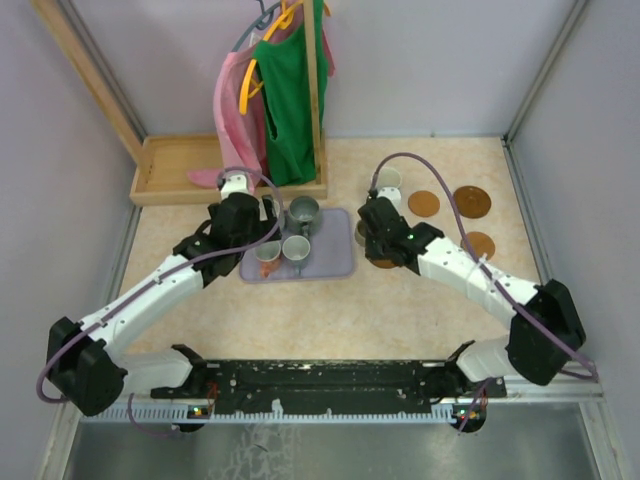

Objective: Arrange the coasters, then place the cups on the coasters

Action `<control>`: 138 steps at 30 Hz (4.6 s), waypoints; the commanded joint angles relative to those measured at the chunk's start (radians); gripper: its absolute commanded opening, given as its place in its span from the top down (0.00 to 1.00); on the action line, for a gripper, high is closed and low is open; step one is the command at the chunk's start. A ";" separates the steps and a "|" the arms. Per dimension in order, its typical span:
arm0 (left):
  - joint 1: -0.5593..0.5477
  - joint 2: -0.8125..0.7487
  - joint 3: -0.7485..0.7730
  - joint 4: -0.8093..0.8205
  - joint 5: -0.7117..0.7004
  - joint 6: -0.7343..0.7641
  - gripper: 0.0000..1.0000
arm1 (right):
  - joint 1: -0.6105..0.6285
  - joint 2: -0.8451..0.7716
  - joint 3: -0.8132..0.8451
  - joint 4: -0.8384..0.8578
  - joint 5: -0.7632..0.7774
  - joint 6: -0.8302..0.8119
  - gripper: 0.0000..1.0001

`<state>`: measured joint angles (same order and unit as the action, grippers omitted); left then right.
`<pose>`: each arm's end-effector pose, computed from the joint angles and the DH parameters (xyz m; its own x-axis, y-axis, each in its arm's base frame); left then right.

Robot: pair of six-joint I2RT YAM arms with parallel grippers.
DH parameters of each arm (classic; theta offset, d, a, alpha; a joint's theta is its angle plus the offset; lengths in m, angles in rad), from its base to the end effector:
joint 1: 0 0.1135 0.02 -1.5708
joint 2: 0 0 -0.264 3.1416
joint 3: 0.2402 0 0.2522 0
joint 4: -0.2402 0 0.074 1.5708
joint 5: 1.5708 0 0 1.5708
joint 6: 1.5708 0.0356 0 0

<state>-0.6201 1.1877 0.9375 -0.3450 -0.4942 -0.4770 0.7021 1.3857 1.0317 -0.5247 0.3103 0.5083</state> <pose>0.2220 -0.1378 0.2968 -0.4935 -0.1443 -0.8577 -0.0390 0.9888 -0.1439 0.2291 0.1795 0.2613 -0.7404 -0.0193 -0.6719 -0.1212 0.9870 0.1052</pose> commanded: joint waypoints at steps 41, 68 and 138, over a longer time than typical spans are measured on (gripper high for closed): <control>0.011 -0.034 0.008 -0.008 0.000 0.028 0.00 | -0.526 0.161 0.008 0.418 -0.028 -0.229 1.00; 0.042 -0.045 0.004 -0.017 0.003 0.050 0.00 | -0.555 0.378 0.126 0.462 -0.017 -0.246 1.00; 0.055 -0.085 -0.014 -0.003 -0.018 0.051 0.00 | -0.296 0.076 0.074 0.188 -0.005 -0.113 0.60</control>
<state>-0.5701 1.1431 0.9371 -0.3595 -0.4873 -0.4400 0.3275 1.5398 1.1130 -0.3096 0.3195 0.3542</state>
